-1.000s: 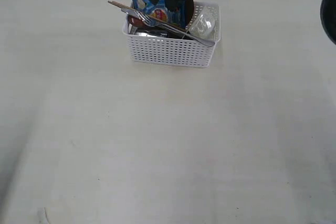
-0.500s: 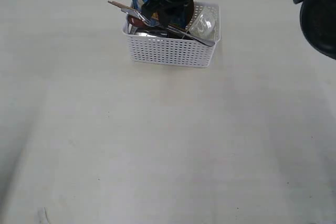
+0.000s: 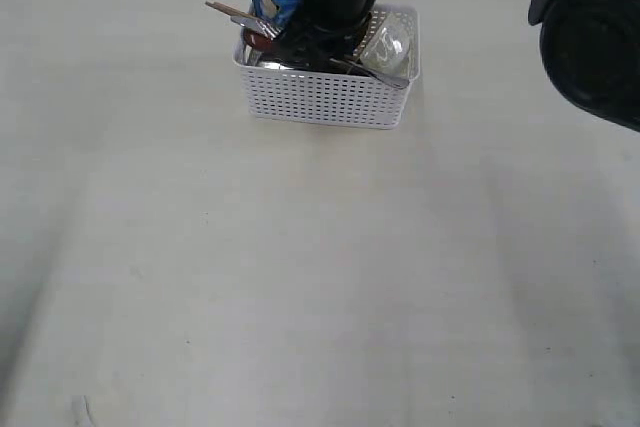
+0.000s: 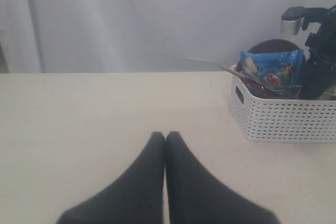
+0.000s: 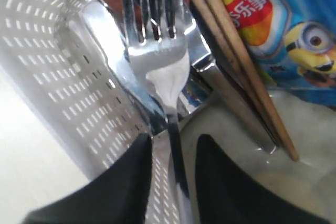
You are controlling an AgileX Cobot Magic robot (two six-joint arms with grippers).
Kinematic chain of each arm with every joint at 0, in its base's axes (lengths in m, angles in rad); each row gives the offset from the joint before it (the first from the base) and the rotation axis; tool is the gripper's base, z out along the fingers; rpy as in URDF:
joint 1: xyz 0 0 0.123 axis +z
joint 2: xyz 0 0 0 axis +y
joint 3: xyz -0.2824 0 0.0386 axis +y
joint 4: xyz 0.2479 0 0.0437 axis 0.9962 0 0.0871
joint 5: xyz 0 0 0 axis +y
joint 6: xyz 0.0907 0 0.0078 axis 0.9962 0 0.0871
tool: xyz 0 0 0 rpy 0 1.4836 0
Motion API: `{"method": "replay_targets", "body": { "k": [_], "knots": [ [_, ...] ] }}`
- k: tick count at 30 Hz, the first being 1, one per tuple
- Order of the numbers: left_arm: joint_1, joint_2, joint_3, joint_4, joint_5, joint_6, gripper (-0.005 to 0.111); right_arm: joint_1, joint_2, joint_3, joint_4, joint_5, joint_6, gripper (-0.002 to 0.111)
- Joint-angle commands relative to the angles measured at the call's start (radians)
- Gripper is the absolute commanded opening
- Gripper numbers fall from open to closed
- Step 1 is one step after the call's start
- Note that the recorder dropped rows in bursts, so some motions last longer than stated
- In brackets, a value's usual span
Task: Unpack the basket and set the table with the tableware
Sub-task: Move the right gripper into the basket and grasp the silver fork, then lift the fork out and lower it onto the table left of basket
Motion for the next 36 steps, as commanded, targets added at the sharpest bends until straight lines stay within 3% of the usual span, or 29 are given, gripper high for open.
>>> {"method": "replay_targets", "body": {
  "k": [1, 14, 21, 25, 28, 30, 33, 36],
  "knots": [
    [-0.001, -0.004, 0.003, -0.003, -0.006, 0.000, 0.000, -0.003, 0.001, -0.007, -0.016, -0.009, -0.003, 0.001],
    [-0.001, -0.004, 0.003, -0.003, -0.006, 0.000, 0.000, -0.003, -0.107, -0.007, -0.006, -0.003, -0.001, 0.000],
    [-0.001, -0.004, 0.003, -0.003, -0.006, 0.000, 0.000, -0.003, -0.199, -0.007, 0.130, 0.006, 0.026, 0.000],
    [-0.001, -0.004, 0.003, -0.003, -0.006, 0.000, 0.000, 0.038, -0.213, 0.005, 0.230, 0.006, 0.190, 0.000],
    [-0.001, -0.004, 0.003, -0.003, -0.006, 0.000, 0.000, 0.154, -0.215, 0.052, 0.255, 0.006, 0.325, 0.000],
    [-0.001, -0.004, 0.003, -0.003, -0.006, 0.000, 0.000, 0.223, -0.215, 0.092, 0.237, 0.004, 0.499, 0.000],
    [-0.001, -0.004, 0.003, -0.003, -0.006, 0.000, 0.000, 0.304, -0.195, 0.137, 0.144, -0.160, 0.777, 0.000],
    [-0.001, -0.004, 0.003, -0.003, -0.006, 0.000, 0.000, 0.353, -0.138, 0.144, 0.122, -0.167, 0.895, 0.000]
  ]
}}
